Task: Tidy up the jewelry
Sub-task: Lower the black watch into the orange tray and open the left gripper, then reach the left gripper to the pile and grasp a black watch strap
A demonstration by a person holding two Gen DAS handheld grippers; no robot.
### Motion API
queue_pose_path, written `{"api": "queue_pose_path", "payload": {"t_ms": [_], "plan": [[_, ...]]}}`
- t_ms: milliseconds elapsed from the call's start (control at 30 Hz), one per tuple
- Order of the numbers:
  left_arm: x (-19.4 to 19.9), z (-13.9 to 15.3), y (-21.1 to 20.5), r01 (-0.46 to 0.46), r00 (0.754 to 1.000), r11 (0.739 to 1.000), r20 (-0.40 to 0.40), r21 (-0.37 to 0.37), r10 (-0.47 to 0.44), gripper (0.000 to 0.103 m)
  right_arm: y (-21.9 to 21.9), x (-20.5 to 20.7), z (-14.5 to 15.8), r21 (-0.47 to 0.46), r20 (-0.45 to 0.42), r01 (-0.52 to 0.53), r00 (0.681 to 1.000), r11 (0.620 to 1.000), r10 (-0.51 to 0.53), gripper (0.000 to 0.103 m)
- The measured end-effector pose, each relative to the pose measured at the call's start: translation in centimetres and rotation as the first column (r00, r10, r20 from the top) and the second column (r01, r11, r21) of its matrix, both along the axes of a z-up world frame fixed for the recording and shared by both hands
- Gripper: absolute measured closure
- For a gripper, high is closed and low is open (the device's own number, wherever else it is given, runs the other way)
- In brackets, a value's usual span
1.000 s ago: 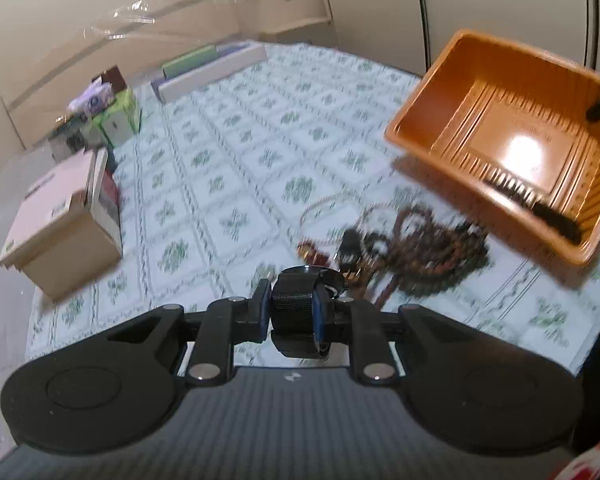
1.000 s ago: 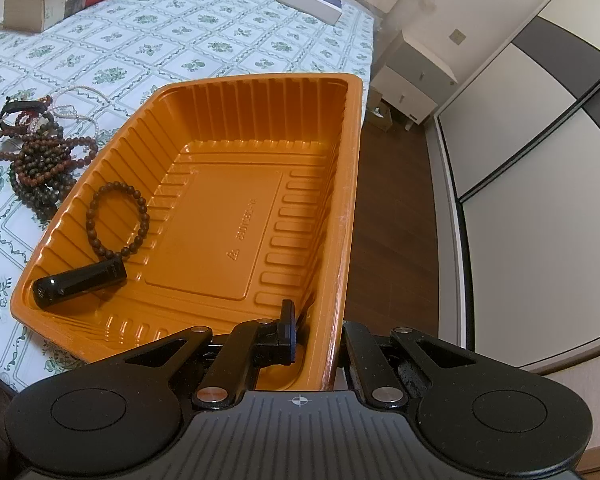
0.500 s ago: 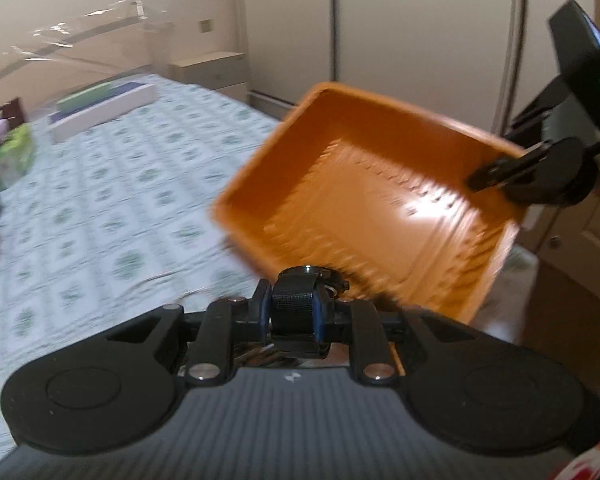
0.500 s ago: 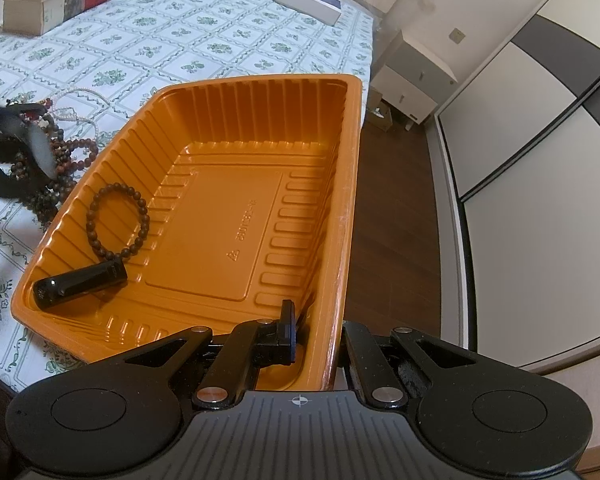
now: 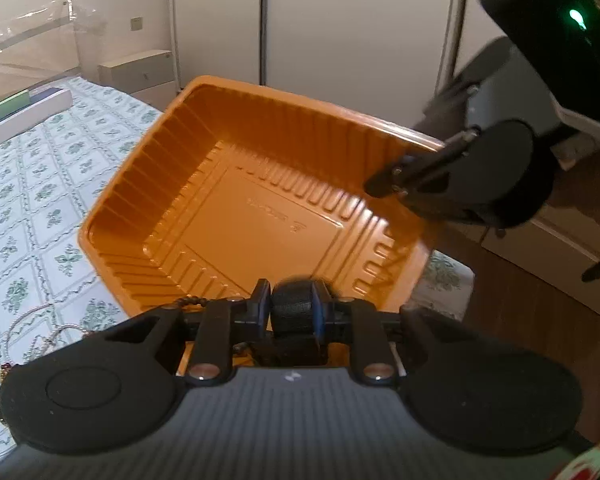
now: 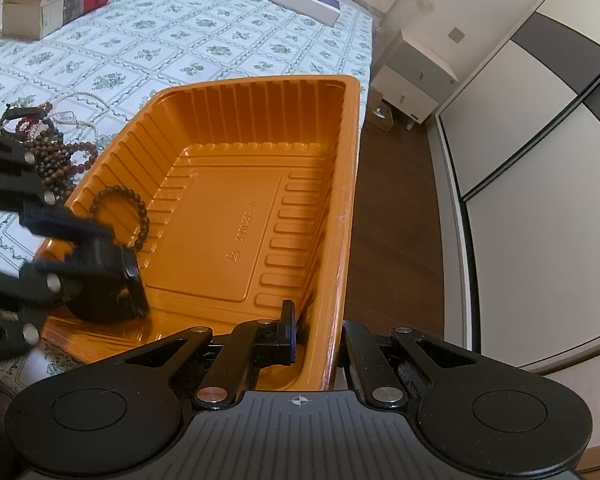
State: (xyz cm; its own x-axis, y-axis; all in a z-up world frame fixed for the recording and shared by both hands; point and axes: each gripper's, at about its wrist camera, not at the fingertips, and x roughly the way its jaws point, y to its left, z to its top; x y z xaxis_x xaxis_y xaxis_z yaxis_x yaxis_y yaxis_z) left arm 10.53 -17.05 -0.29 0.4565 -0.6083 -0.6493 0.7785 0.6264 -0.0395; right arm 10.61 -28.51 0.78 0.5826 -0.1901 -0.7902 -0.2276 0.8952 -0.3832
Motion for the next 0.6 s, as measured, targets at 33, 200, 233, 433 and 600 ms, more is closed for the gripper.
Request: {"api": "queue_pose_path", "payload": {"t_ms": [33, 200, 233, 433, 600], "plan": [[-0.2, 0.1, 0.2, 0.004, 1.000, 1.000, 0.003, -0.008, -0.004, 0.076, 0.0, 0.0, 0.0, 0.000, -0.002, 0.000, 1.000, 1.000, 0.000, 0.098], [-0.7, 0.8, 2.2, -0.022, 0.999, 1.000, 0.027, -0.014, 0.023, 0.070, -0.2, 0.0, -0.1, -0.001, 0.003, 0.001, 1.000, 1.000, -0.001, 0.098], [-0.8, 0.8, 2.9, -0.042, 0.999, 0.999, 0.035, -0.011, 0.042, 0.070, -0.2, 0.0, -0.1, -0.001, 0.003, 0.000, 1.000, 1.000, 0.000, 0.098], [-1.1, -0.1, 8.4, -0.204, 0.977, 0.979, 0.064, 0.028, 0.202, 0.070, -0.3, -0.1, -0.2, -0.001, 0.002, 0.003, 1.000, 1.000, -0.003, 0.098], [-0.5, -1.1, 13.5, -0.373, 0.925, 0.925, 0.101, 0.068, 0.366, 0.068, -0.3, -0.2, -0.2, -0.003, 0.002, 0.003, 1.000, 1.000, -0.003, 0.098]]}}
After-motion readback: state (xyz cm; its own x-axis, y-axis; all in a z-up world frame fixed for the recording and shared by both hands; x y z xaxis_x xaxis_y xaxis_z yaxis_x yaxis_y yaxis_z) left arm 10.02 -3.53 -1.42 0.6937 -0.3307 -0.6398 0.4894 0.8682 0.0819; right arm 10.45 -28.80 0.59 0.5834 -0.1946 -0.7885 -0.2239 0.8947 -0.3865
